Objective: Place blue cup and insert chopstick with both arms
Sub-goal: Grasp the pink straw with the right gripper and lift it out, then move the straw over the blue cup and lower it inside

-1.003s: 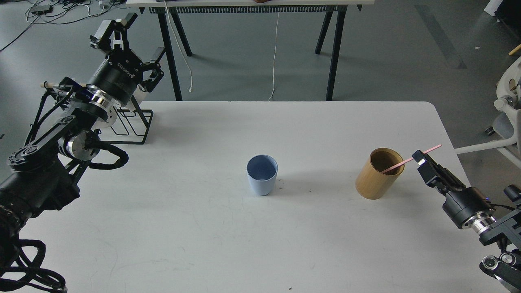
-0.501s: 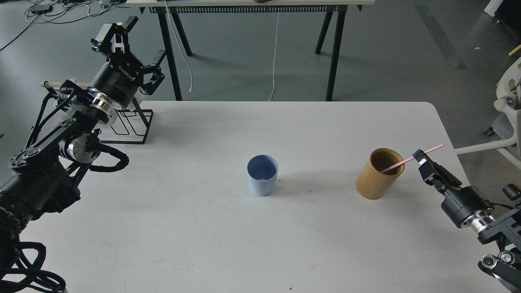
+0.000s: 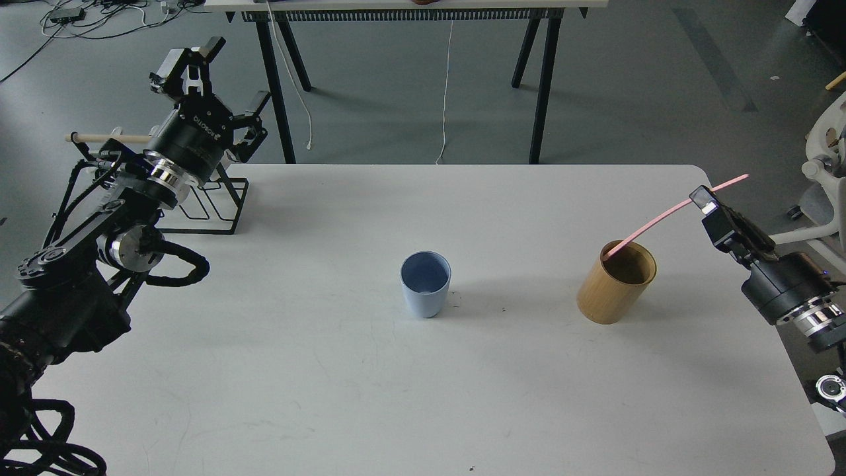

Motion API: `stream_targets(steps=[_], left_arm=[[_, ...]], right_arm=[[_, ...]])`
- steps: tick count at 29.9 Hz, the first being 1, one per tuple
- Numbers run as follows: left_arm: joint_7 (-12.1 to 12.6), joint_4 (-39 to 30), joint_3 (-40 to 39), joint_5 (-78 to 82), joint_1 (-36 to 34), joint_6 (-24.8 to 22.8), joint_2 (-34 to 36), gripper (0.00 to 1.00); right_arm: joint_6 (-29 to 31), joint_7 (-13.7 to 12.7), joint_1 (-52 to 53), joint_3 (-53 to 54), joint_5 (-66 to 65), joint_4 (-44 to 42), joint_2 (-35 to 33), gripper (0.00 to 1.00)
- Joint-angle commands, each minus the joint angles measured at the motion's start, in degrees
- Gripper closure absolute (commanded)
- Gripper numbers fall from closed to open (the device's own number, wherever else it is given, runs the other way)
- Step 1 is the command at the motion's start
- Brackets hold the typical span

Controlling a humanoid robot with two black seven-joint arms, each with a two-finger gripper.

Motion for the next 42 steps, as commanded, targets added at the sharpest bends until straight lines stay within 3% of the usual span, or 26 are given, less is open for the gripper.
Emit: stream_targets(steps=[1,8,12,22,26,36,42], left_arm=[[0.00,-0.04,0.02,0.00,0.01,0.00,0.00,0.03],[0.00,0.05,0.02,0.00,0.54,0.00,0.00,0.03],[0.00,0.05,0.11,0.09,0.98,0.00,0.00,0.03],[0.00,0.05,0.29,0.27,2.21,0.00,-0.09,0.02],[0.00,0.05,0.37,0.44,2.39,0.00,-0.88,0.02],[0.00,0.14,0.37,0.53,2.39,0.00,-1.85,0.02],[0.00,0.14,0.37,0.53,3.35,0.00,-1.85,0.02]], right_arm=[[0.00,0.00,-0.11,0.72,1.37,5.40,-5.39,1.00],[0.00,0.00,0.76,2.92,3.30,10.78,-9.27,1.00],[0.00,0.00,7.25,-1.46,2.34,9.99,-3.40,1.00],[0.00,0.00,36.51,-36.08,0.75,-0.03,8.04,1.00],[0.00,0.00,43.91,-43.48,0.75,-3.37,12.78,1.00],[0.00,0.00,46.47,-46.39,-2.06,-12.77,22.45,0.99],[0.00,0.00,46.21,-46.65,-2.06,-14.18,25.09,0.99]])
